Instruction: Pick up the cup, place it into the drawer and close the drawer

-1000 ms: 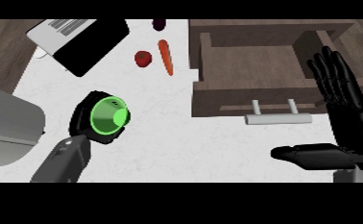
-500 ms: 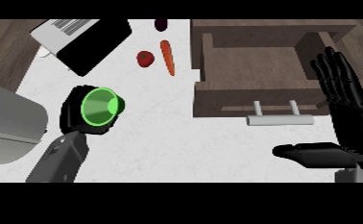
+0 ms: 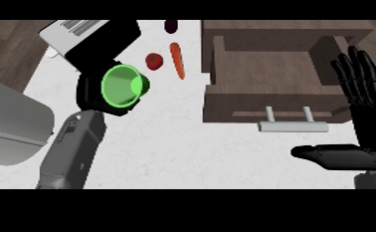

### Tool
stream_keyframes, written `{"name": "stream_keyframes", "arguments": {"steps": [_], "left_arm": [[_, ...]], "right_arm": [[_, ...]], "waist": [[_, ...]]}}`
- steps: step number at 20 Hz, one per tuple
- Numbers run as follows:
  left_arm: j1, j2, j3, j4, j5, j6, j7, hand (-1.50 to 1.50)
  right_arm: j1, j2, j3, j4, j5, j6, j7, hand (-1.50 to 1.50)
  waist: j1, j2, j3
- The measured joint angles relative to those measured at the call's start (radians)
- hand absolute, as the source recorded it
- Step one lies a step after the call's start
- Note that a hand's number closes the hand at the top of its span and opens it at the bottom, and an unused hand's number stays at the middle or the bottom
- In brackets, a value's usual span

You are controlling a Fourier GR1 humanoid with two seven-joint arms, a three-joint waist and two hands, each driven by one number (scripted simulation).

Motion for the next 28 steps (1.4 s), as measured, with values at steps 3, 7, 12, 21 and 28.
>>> {"name": "stream_keyframes", "arguments": {"steps": [3, 7, 12, 21, 28], "left_arm": [[-0.029, -0.034, -0.035, -0.11, -0.001, 0.047, 0.081, 1.5], [-0.078, -0.067, -0.081, -0.248, -0.003, 0.106, 0.212, 1.5], [-0.155, -0.102, -0.168, -0.354, -0.006, 0.216, 0.363, 1.5], [-0.381, -0.116, -0.295, -0.277, 0.024, 0.427, 0.51, 1.5], [-0.545, -0.117, -0.394, -0.107, 0.148, 0.549, 0.546, 1.5]], "right_arm": [[0.029, 0.003, 0.0, 0.0, 0.004, 0.006, -0.018, -1.5], [0.032, 0.002, 0.002, -0.032, -0.001, 0.008, 0.009, -1.5], [0.041, 0.005, -0.012, -0.022, -0.012, 0.015, -0.014, -1.5], [0.029, -0.001, -0.02, -0.018, -0.022, 0.027, -0.011, -1.5], [0.0, -0.008, -0.03, 0.018, -0.032, 0.038, -0.021, -1.5]], "waist": [[0.001, -0.001, 0.0], [0.0, -0.001, 0.0], [-0.007, 0.001, 0.0], [-0.022, 0.006, -0.001], [-0.036, 0.01, 0.0]]}}
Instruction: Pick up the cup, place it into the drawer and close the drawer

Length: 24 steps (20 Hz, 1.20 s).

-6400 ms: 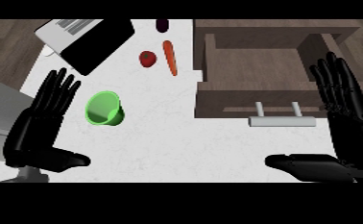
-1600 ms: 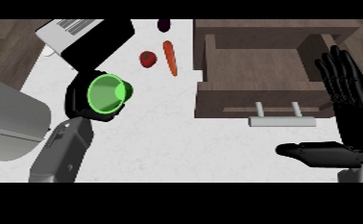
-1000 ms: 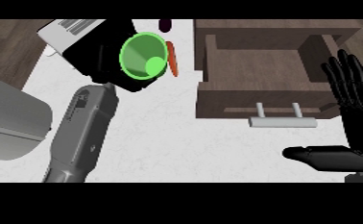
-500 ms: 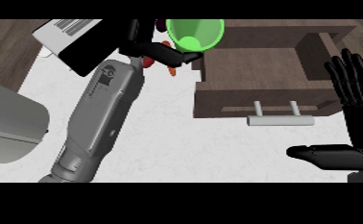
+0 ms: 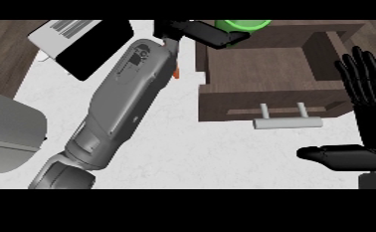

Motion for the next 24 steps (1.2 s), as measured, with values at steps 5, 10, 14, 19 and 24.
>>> {"name": "stream_keyframes", "arguments": {"steps": [5, 10, 14, 19, 24], "left_arm": [[-0.068, 0.0, -0.081, 0.108, 0.092, 0.065, -0.006, 1.5], [-0.106, 0.0, -0.161, 0.203, 0.167, 0.078, -0.028, 1.5], [-0.112, 0.0, -0.249, 0.247, 0.224, 0.114, -0.043, 1.5], [-0.123, 0.0, -0.355, 0.296, 0.255, 0.143, -0.012, -1.5], [-0.124, 0.0, -0.453, 0.318, 0.275, 0.157, 0.026, -1.5]], "right_arm": [[-0.026, -0.014, -0.009, 0.016, -0.009, 0.009, 0.006, -1.5], [-0.02, 0.002, 0.012, 0.003, 0.01, -0.001, 0.009, -1.5], [-0.014, -0.007, 0.001, 0.004, -0.004, 0.015, -0.003, -1.5], [-0.034, -0.008, 0.01, 0.005, 0.0, 0.014, 0.016, -1.5], [-0.027, -0.002, 0.013, 0.015, 0.002, 0.019, -0.01, -1.5]], "waist": [[-0.01, 0.002, 0.0], [-0.021, 0.005, 0.0], [-0.032, 0.007, 0.001], [-0.039, 0.009, 0.001], [-0.048, 0.011, 0.001]]}}
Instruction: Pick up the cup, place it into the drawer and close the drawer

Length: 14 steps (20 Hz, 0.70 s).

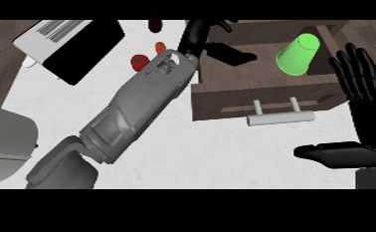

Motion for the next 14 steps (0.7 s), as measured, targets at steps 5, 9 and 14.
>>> {"name": "stream_keyframes", "arguments": {"steps": [5, 9, 14], "left_arm": [[0.003, 0.0, -0.096, 0.009, 0.002, 0.049, 0.034, -1.5], [0.011, 0.0, -0.119, -0.006, 0.029, 0.093, -0.002, -1.5], [0.004, 0.0, -0.112, -0.064, 0.075, 0.126, -0.057, -1.5]], "right_arm": [[-0.012, -0.011, -0.006, -0.005, -0.014, 0.012, 0.007, -1.5], [-0.008, 0.003, 0.005, -0.018, -0.028, 0.016, 0.011, -1.5], [-0.008, 0.0, -0.006, -0.011, -0.147, 0.084, 0.021, 1.5]], "waist": [[-0.012, 0.003, 0.0], [-0.015, 0.004, 0.0], [-0.003, 0.0, 0.0]]}}
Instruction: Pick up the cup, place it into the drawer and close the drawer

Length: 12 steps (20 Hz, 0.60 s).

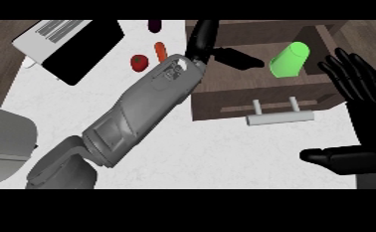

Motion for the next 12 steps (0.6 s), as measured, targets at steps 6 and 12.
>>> {"name": "stream_keyframes", "arguments": {"steps": [6, 12], "left_arm": [[-0.014, 0.0, 0.049, -0.046, 0.03, 0.001, -0.023, -1.5], [-0.004, 0.043, 0.108, -0.1, 0.035, -0.011, 0.008, -1.5]], "right_arm": [[0.025, -0.055, 0.014, -0.061, -0.008, 0.064, 0.034, 1.5], [0.074, -0.122, 0.039, -0.119, 0.082, 0.118, 0.049, 1.5]], "waist": [[0.038, -0.01, -0.001], [0.068, -0.017, -0.001]]}}
